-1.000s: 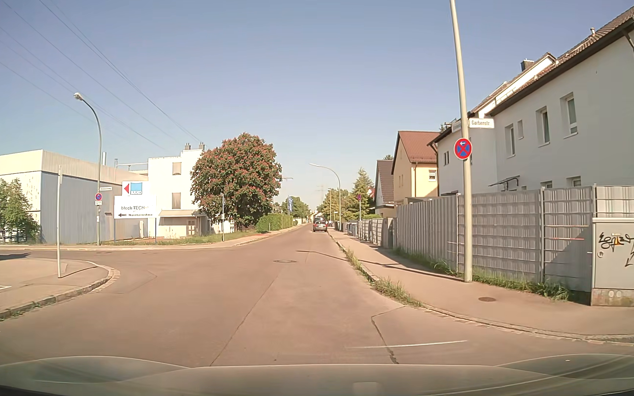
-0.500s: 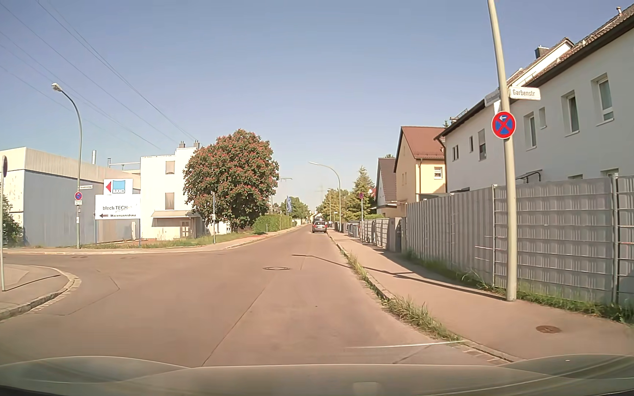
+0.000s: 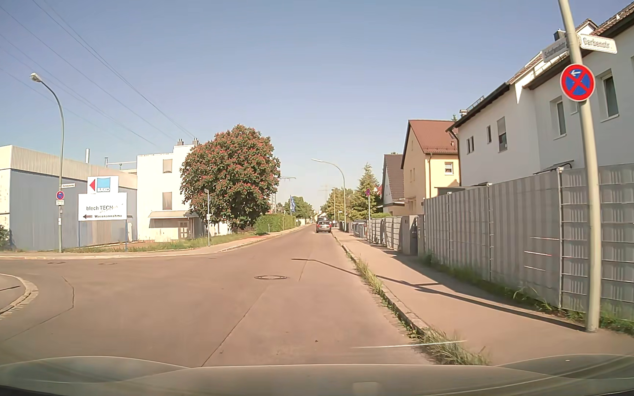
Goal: Follow the waypoints while adhering to traffic rules and regulations
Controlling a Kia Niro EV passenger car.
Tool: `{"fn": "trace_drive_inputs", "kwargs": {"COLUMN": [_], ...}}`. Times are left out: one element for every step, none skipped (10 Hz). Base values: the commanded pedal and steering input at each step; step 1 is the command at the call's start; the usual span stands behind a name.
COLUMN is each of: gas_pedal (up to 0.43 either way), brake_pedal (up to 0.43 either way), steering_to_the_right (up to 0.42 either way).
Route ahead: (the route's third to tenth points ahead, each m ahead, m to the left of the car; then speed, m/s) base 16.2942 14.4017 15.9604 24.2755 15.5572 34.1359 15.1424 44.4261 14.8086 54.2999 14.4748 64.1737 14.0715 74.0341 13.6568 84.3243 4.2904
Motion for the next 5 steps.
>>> {"fn": "trace_drive_inputs", "kwargs": {"gas_pedal": [0.0, 0.0, 0.0, 0.0, 0.0], "brake_pedal": [0.073, 0.073, 0.073, 0.098, 0.116], "steering_to_the_right": [-0.078, -0.087, -0.09, -0.088, -0.08]}}
